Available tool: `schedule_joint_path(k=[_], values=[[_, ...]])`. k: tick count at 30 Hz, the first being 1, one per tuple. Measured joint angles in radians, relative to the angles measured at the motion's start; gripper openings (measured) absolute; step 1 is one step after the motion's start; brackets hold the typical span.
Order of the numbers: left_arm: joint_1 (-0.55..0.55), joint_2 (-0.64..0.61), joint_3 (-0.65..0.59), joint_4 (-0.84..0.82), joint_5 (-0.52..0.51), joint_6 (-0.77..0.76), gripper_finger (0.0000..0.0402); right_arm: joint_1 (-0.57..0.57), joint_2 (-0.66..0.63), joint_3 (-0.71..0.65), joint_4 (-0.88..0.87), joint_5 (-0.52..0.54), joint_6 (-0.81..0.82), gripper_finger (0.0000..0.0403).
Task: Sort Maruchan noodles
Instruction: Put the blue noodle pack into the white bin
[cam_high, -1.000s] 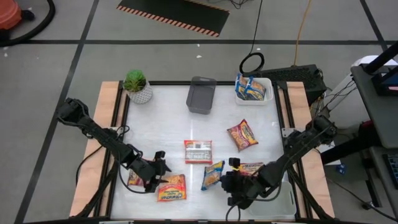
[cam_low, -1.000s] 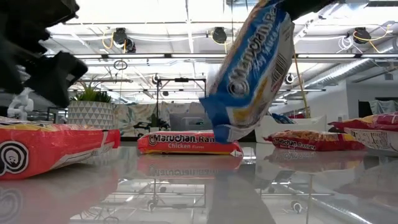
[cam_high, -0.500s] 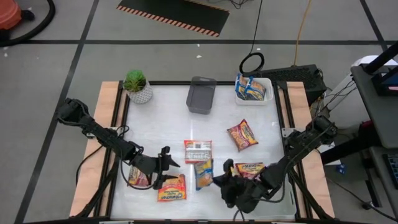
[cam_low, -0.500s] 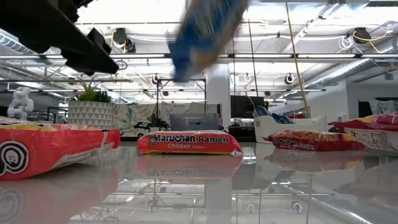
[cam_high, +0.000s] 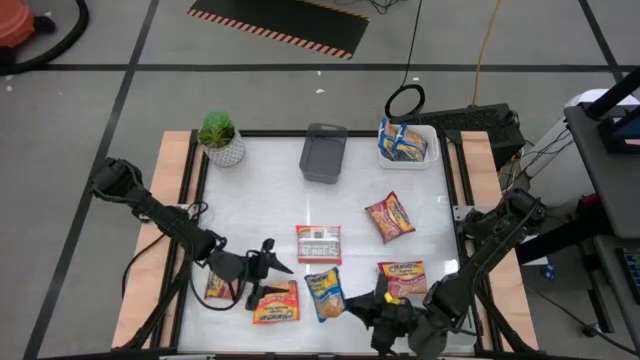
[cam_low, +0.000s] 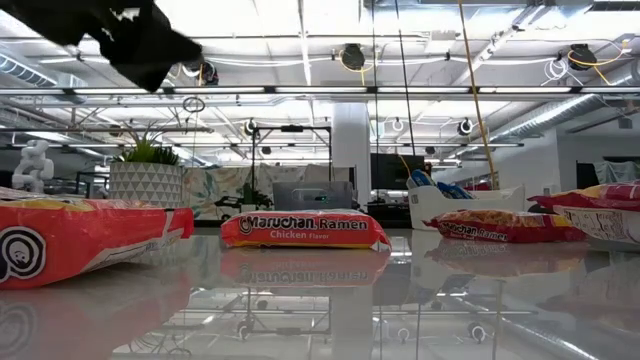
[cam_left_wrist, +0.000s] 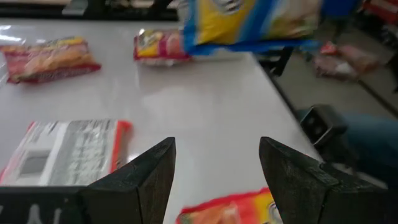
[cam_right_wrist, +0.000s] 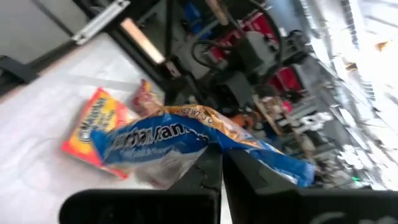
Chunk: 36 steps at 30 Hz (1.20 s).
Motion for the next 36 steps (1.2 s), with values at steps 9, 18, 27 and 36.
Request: schedule_joint_path(k=[9, 18, 27, 36], values=[[-0.032, 0.000, 0.000, 0.184, 0.050, 0.047, 0.0252, 0.039, 0.000, 0.000, 0.227, 0.173, -0.133, 0.0000], [-0.035, 0.002, 0.000, 0.192, 0.012, 0.039, 0.0344, 0.044, 0.000, 0.000, 0.338, 0.272, -0.138, 0.0000], [-0.018, 0.002, 0.000, 0.258, 0.037, 0.022, 0.0367, 0.044, -0.001, 0.000, 0.386, 0.219, -0.100, 0.0000], [0.008, 0.002, 0.000, 0.281, 0.152, 0.019, 0.0367, 0.035, -0.001, 0.000, 0.402, 0.051, -0.098, 0.0000]])
